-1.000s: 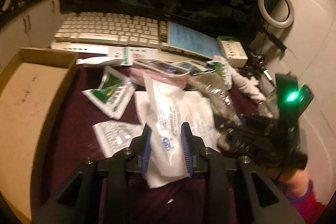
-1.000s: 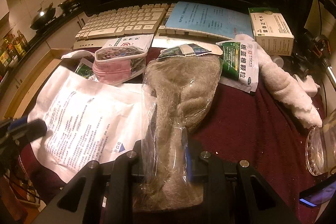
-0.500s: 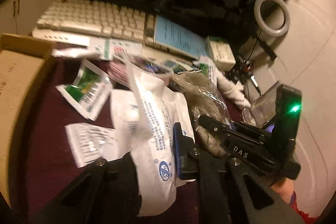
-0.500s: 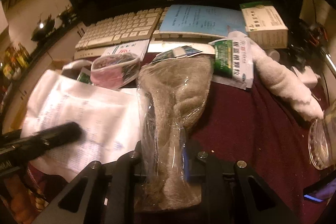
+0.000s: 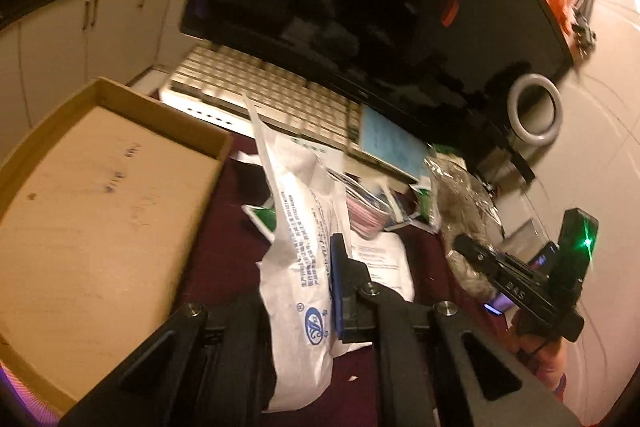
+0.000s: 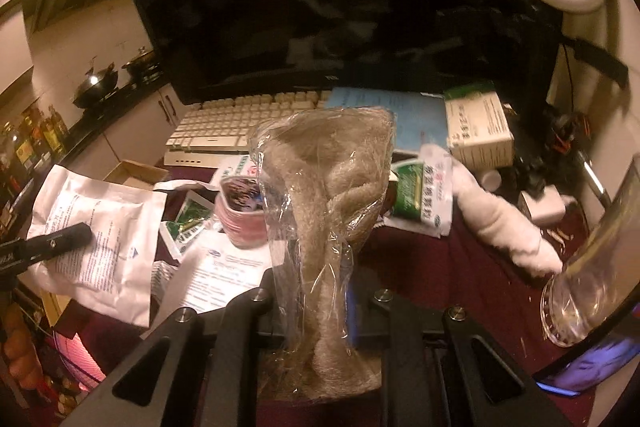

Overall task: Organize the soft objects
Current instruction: 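Lift and carry the packet and bag with both grippers over the cardboard box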

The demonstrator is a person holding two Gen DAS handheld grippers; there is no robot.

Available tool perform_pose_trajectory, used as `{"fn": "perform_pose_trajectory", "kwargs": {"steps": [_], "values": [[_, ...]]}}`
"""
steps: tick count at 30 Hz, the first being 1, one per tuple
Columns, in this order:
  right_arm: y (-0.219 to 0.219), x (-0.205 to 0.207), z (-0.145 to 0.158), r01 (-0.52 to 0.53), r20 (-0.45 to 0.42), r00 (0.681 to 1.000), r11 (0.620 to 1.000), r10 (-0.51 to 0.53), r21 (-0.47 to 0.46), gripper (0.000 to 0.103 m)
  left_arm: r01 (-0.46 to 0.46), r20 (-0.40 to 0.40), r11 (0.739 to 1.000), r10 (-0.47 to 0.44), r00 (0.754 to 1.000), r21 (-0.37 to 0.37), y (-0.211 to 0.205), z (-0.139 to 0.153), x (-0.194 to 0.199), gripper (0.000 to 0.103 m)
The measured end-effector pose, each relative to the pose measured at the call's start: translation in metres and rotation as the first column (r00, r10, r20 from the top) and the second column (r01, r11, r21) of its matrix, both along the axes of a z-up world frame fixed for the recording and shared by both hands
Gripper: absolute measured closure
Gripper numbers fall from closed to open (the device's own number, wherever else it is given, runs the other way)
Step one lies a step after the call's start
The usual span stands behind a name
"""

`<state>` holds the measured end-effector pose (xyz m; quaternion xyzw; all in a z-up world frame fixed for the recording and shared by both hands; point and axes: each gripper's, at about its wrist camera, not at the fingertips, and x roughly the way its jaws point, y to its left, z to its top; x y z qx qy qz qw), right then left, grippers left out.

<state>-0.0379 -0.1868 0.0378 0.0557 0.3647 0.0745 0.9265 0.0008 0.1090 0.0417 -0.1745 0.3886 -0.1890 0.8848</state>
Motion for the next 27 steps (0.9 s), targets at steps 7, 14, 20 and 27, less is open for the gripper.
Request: {"fn": "perform_pose_trajectory", "kwargs": {"steps": [7,14,20,27], "values": [[0.035,0.018,0.002,-0.194,-0.052,0.979,0.978,0.198,0.074,0.083,-0.098,0.016,0.995,0.098,0.995,0.028,0.043,0.012,0.001,0.093],[0.075,0.050,0.002,-0.341,-0.096,0.932,0.936,0.349,0.089,0.083,-0.195,0.017,0.980,0.194,0.981,0.040,0.081,0.012,0.009,0.093],[0.129,0.083,0.005,-0.464,-0.114,0.876,0.883,0.469,0.071,0.083,-0.263,-0.022,0.964,0.264,0.964,0.036,0.104,-0.002,0.030,0.093],[0.196,0.118,0.005,-0.570,-0.110,0.811,0.818,0.575,0.072,0.083,-0.277,-0.070,0.960,0.279,0.958,0.041,0.115,-0.026,0.047,0.093]]}}
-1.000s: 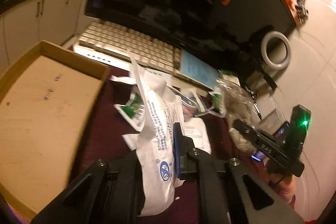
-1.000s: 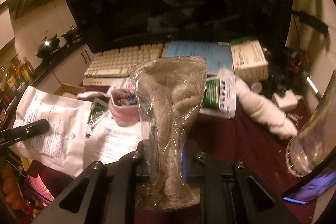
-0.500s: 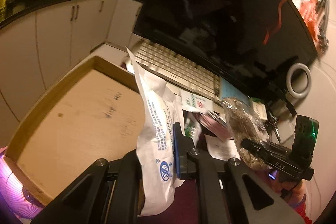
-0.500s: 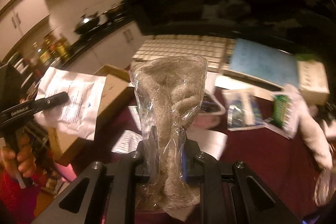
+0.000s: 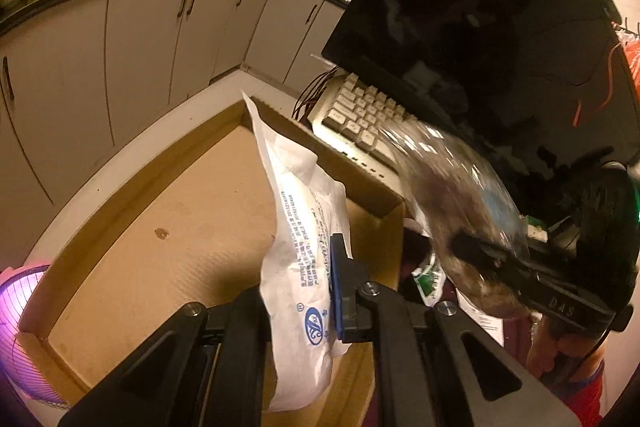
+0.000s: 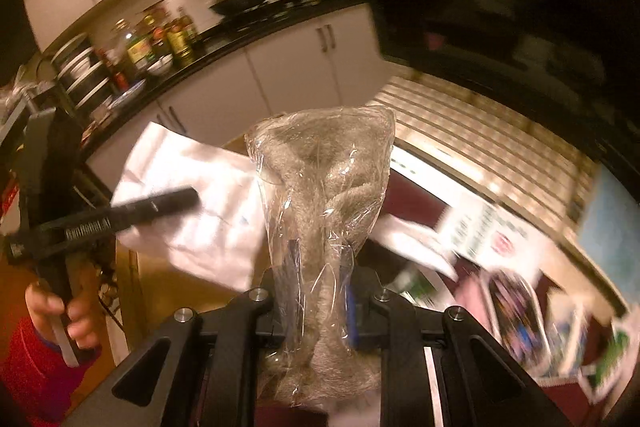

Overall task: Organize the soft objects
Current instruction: 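Lift and carry the packet and bag with both grippers over the cardboard box, then lower the packet and bag into the box and open both grippers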

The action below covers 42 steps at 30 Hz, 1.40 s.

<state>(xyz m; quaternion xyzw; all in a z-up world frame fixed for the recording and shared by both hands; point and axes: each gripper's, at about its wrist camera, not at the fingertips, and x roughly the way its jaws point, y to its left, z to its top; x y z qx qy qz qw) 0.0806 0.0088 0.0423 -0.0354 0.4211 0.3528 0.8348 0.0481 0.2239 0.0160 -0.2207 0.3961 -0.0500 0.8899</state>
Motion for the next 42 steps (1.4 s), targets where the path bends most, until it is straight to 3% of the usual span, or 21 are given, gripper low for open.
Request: {"fn": "perform_pose_trajectory", "kwargs": {"steps": [10,15,18,20,23,25,27,31,34,42], "values": [[0.071,0.048,-0.041,-0.052,-0.064,0.997,0.998,0.050,-0.031,0.083,-0.021,-0.101,1.000,0.021,0.995,0.006,0.013,-0.024,0.017,0.092],[0.081,0.058,-0.054,-0.061,-0.065,0.996,0.997,0.058,-0.048,0.083,-0.043,-0.149,0.996,0.054,0.987,0.076,0.008,-0.025,0.018,0.086],[0.083,0.061,-0.058,-0.068,-0.065,0.996,0.997,0.065,-0.040,0.082,-0.048,-0.146,0.992,0.066,0.987,0.120,0.003,-0.022,0.015,0.072],[0.083,0.062,-0.060,-0.067,-0.067,0.996,0.997,0.064,-0.034,0.081,-0.051,-0.147,0.988,0.072,0.986,0.143,0.001,-0.022,0.017,0.053],[0.081,0.061,-0.060,-0.064,-0.066,0.996,0.998,0.062,-0.023,0.081,-0.064,-0.134,0.986,0.085,0.987,0.151,0.001,-0.021,0.011,0.035],[0.077,0.058,-0.060,-0.063,-0.063,0.996,0.998,0.062,-0.017,0.080,-0.072,-0.138,0.988,0.091,0.986,0.137,0.003,-0.021,0.006,0.032],[0.075,0.056,-0.059,-0.068,-0.061,0.996,0.998,0.067,-0.008,0.075,-0.072,-0.146,0.987,0.092,0.985,0.141,0.003,-0.021,0.002,0.031],[0.064,0.049,-0.052,-0.056,-0.042,0.997,0.998,0.057,0.022,0.043,-0.075,-0.156,0.982,0.102,0.982,0.174,0.003,-0.021,-0.001,0.023],[0.056,0.045,-0.045,-0.047,-0.038,0.998,0.998,0.048,0.046,0.040,-0.085,-0.156,0.979,0.115,0.981,0.186,0.006,-0.021,-0.008,0.022],[0.035,0.028,-0.022,0.006,-0.028,1.000,0.994,-0.003,0.111,0.020,-0.121,-0.135,0.976,0.147,0.980,0.181,0.015,-0.014,-0.028,0.019]]}}
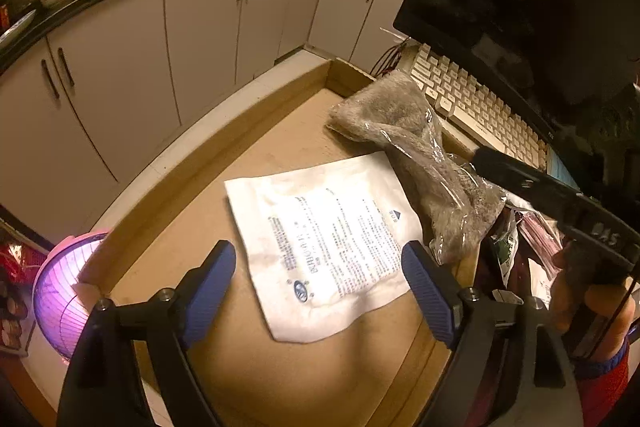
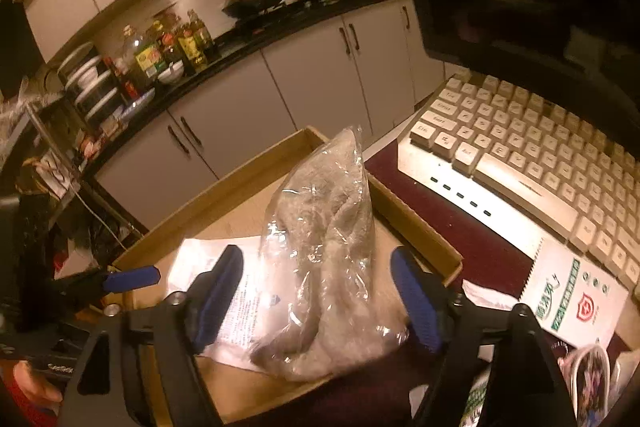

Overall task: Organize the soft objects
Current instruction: 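Lower the packet and bag into the box and open both grippers, then move both tools back over the cloth while the right gripper grasps a white paper sheet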

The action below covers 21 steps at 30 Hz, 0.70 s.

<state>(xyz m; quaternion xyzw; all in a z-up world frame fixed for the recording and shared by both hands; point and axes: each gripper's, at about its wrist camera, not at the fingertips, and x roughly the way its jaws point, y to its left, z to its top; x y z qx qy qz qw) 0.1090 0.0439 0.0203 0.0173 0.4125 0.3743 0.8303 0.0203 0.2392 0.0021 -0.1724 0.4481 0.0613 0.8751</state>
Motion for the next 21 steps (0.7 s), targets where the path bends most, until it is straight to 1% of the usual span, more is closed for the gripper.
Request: {"fn": "perform_pose_trajectory", "kwargs": {"steps": [4,6,8,10,13,16,21], "values": [[-0.015,-0.014,0.012,0.038,0.010,0.999,0.999,-0.038,0.027,0.009,-0.011,0.024,1.000,0.010,1.000,0.025,-0.001,0.005,-0.010,0.017],[-0.022,-0.021,0.016,0.052,0.004,0.999,0.998,-0.052,0.039,0.007,-0.022,0.033,0.998,0.020,0.999,0.062,-0.005,0.008,-0.015,0.016],[-0.034,-0.032,0.018,0.078,-0.003,0.997,0.996,-0.078,0.053,0.000,-0.026,0.039,0.995,0.022,0.999,0.094,-0.009,0.010,-0.018,0.016],[-0.048,-0.042,0.020,0.109,-0.010,0.994,0.991,-0.109,0.074,0.000,-0.034,0.050,0.990,0.027,0.998,0.137,-0.015,0.013,-0.022,0.016],[-0.069,-0.058,0.020,0.156,-0.041,0.987,0.982,-0.153,0.104,0.000,-0.042,0.069,0.984,0.030,0.997,0.175,-0.024,0.017,-0.027,0.016],[-0.095,-0.072,0.016,0.205,-0.075,0.977,0.973,-0.198,0.107,0.000,-0.027,0.082,0.983,0.012,0.997,0.180,-0.033,0.020,-0.033,0.014],[-0.136,-0.088,0.007,0.284,-0.094,0.957,0.954,-0.276,0.091,0.000,0.009,0.082,0.979,-0.026,0.996,0.202,-0.052,0.021,-0.038,0.013]]}}
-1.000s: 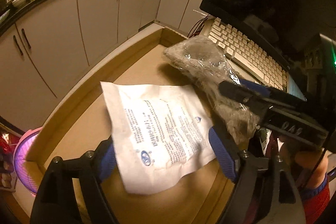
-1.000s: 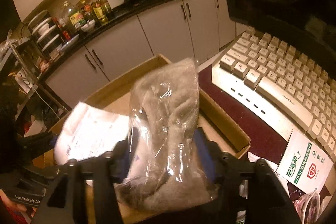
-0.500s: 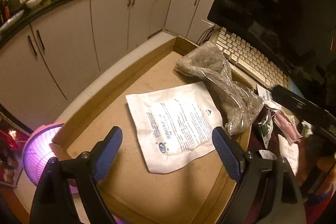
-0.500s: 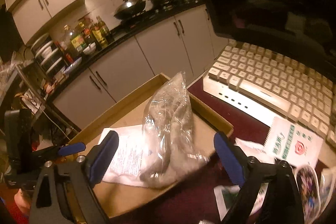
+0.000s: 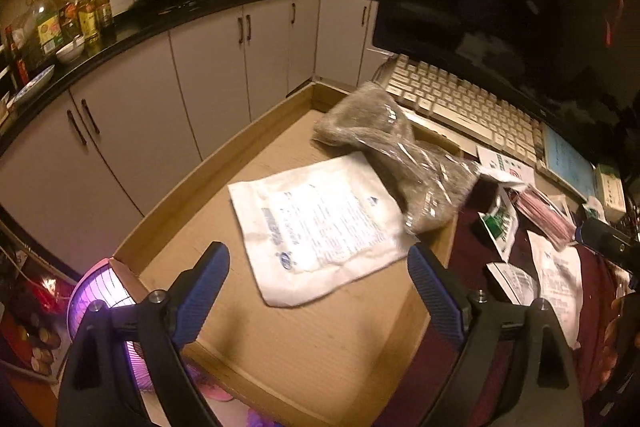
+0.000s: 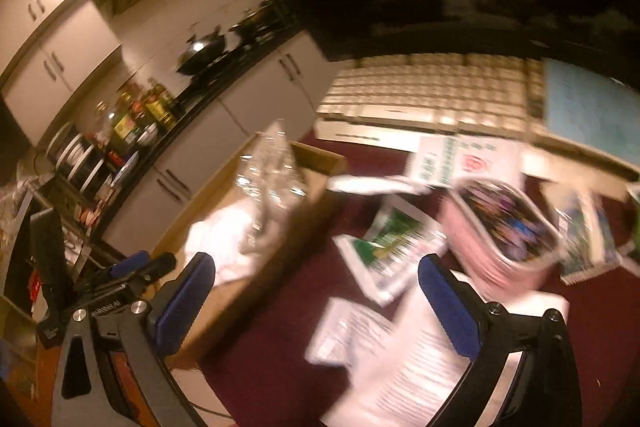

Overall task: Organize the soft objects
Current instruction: 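Move both tools back over the cloth while the right gripper grasps a white paper sheet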

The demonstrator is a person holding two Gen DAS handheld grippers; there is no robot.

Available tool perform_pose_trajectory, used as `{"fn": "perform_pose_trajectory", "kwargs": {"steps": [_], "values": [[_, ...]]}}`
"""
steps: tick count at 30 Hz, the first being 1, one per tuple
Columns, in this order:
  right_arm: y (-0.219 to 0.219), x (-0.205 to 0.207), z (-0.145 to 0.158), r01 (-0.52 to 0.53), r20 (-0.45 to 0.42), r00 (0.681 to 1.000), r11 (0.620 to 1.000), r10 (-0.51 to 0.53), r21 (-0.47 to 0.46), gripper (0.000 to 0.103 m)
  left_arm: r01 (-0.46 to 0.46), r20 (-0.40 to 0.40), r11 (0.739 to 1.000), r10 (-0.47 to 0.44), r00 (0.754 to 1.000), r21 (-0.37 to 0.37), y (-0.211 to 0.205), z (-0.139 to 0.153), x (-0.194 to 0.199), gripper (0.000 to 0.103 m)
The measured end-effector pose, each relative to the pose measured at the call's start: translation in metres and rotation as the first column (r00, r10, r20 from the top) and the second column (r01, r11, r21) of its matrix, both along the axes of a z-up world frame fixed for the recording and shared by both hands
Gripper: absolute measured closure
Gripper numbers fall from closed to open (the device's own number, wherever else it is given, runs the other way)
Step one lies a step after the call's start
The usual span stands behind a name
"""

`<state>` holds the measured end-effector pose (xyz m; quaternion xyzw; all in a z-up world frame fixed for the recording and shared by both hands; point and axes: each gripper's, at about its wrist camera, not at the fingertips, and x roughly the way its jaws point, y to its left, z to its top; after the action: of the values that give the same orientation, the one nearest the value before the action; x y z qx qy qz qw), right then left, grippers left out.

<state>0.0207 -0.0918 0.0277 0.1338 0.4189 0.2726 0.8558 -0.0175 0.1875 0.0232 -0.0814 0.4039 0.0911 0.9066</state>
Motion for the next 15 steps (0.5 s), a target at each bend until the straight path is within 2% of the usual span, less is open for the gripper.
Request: {"fn": "perform_pose_trajectory", "kwargs": {"steps": [6,9,15], "values": [[-0.044,-0.011,-0.004,0.079,-0.016,0.997,0.997,-0.079,-0.015,0.000,0.054,0.029,0.999,-0.054,0.998,0.005,-0.026,0.012,-0.010,0.013],[-0.062,-0.012,-0.007,0.122,-0.027,0.992,0.992,-0.123,-0.021,0.000,0.105,0.049,0.994,-0.105,0.993,0.000,-0.046,0.017,-0.015,0.009],[-0.082,-0.017,-0.021,0.168,-0.066,0.983,0.985,-0.169,-0.031,0.000,0.234,0.015,0.972,-0.234,0.972,0.024,-0.096,0.009,-0.013,0.008]]}}
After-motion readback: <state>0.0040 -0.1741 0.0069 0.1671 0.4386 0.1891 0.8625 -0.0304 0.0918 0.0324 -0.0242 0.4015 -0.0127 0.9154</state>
